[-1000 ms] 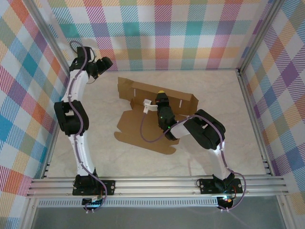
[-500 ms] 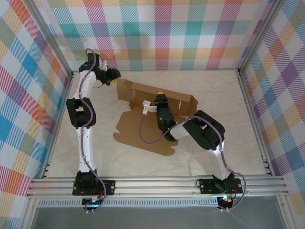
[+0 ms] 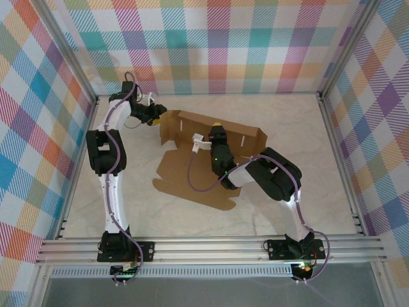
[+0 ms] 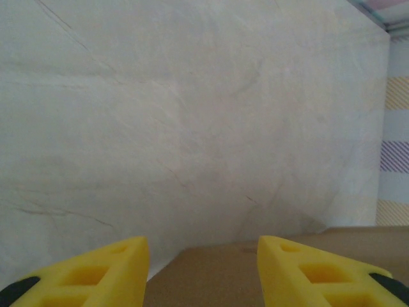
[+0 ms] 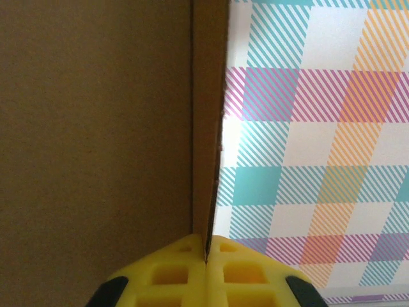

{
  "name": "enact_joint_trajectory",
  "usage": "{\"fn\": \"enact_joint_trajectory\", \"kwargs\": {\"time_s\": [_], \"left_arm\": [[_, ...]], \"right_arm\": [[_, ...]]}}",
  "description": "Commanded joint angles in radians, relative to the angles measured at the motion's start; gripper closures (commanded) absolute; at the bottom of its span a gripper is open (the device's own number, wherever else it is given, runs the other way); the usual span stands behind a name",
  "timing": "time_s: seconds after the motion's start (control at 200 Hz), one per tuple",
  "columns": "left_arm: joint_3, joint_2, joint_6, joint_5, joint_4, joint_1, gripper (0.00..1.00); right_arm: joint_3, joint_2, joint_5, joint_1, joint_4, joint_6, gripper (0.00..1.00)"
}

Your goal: Fold the paper box

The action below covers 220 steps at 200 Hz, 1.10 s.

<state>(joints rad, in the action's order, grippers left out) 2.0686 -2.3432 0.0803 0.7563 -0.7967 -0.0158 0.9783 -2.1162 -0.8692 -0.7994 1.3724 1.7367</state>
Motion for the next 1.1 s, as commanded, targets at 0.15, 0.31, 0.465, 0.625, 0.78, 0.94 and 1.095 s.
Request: {"fn": "enact_joint_trajectory", "kwargs": {"time_s": [0.15,0.31,0.465,0.625,0.78,0.94,1.095], "left_arm": [[-0.175,0.119,-0.009,0.076,0.113,0.039,0.52],[-0.215,0.129,-0.001,0.079,0.137,0.045,0.52],[-0.321,0.178,0.005,0.067,0.221,0.056,0.52],[-0.476,0.264,-0.005,0.019,0.391,0.060,0.47],[-0.605,0.357,-0.045,0.003,0.578,0.076,0.43],[-0.676,0.384,-0.083,-0.029,0.649,0.085,0.41],[-0.754,0.415,-0.088,-0.041,0.745,0.086,0.40]], "right_arm": [[0.014,0.004,0.025,-0.012,0.034,0.012,1.00],[0.011,0.007,0.024,-0.014,0.034,0.007,1.00],[0.006,0.011,0.021,-0.014,0.034,0.009,1.00],[0.000,0.019,0.022,-0.015,0.034,0.008,1.00],[-0.011,0.025,0.024,-0.017,0.034,0.004,1.00],[-0.015,0.025,0.022,-0.020,0.034,0.010,1.00],[-0.021,0.037,0.015,-0.027,0.011,0.000,1.00]]}}
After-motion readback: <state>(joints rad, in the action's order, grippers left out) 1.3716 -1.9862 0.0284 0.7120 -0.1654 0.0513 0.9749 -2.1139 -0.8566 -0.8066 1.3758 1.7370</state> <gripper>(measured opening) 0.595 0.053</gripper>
